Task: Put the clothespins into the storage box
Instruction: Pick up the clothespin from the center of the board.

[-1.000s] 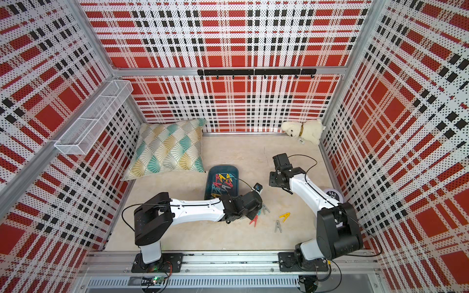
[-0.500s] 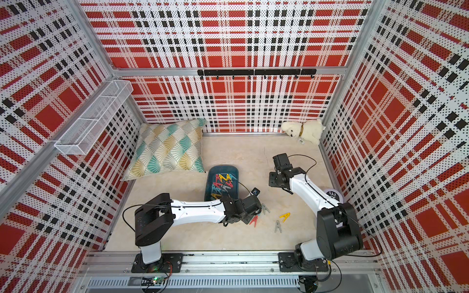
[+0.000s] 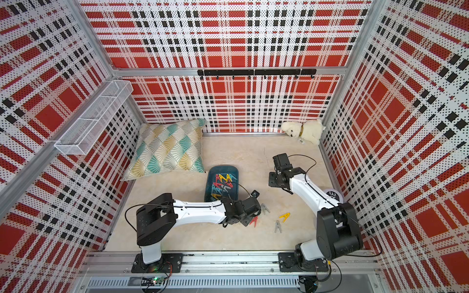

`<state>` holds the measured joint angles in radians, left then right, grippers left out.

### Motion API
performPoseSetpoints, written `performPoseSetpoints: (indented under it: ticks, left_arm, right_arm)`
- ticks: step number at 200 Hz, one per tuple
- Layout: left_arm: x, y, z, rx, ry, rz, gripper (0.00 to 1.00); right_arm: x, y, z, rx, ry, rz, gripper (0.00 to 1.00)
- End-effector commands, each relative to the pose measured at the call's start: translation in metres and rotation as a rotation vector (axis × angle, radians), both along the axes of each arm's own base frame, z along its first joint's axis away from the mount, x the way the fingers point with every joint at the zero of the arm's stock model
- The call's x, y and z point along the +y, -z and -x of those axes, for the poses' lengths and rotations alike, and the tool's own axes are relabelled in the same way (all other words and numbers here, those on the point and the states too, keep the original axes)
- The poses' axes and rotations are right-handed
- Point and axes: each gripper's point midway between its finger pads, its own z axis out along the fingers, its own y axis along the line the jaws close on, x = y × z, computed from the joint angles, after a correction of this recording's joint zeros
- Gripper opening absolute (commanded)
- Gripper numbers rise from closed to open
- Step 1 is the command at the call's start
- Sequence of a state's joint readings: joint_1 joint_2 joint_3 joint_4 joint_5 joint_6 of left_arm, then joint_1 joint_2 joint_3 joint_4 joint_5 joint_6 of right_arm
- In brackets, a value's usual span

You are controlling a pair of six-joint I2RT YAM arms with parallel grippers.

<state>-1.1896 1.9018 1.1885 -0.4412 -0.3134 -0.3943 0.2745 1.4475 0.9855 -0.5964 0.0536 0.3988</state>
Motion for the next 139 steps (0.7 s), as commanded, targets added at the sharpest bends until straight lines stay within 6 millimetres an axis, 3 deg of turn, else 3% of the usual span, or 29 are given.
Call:
performPoseSetpoints:
  ticks: [1, 41, 77, 108, 123, 139]
  left_arm:
    - [0.003, 0.01, -0.001, 0.015, 0.001, -0.005, 0.3]
    - [0.003, 0.016, -0.002, 0.028, 0.006, -0.007, 0.27]
    - [0.0, 0.014, -0.003, 0.036, 0.012, 0.014, 0.09]
    - [-0.001, 0.014, -0.005, 0.043, 0.01, 0.024, 0.01]
    - [-0.002, 0.006, -0.008, 0.027, 0.004, 0.04, 0.0]
    - [-0.004, -0.015, -0.019, -0.021, -0.026, 0.083, 0.0]
  right_arm:
    - [0.002, -0.007, -0.006, -0.021, -0.009, -0.007, 0.35]
    - [0.003, -0.006, -0.007, -0.019, -0.012, -0.016, 0.35]
    - [0.005, -0.003, -0.007, -0.012, -0.018, -0.02, 0.35]
    - [0.006, -0.003, -0.007, -0.012, -0.021, -0.023, 0.35]
    - [0.007, -0.003, -0.007, -0.012, -0.021, -0.023, 0.35]
    - [0.007, -0.003, -0.008, -0.011, -0.023, -0.022, 0.35]
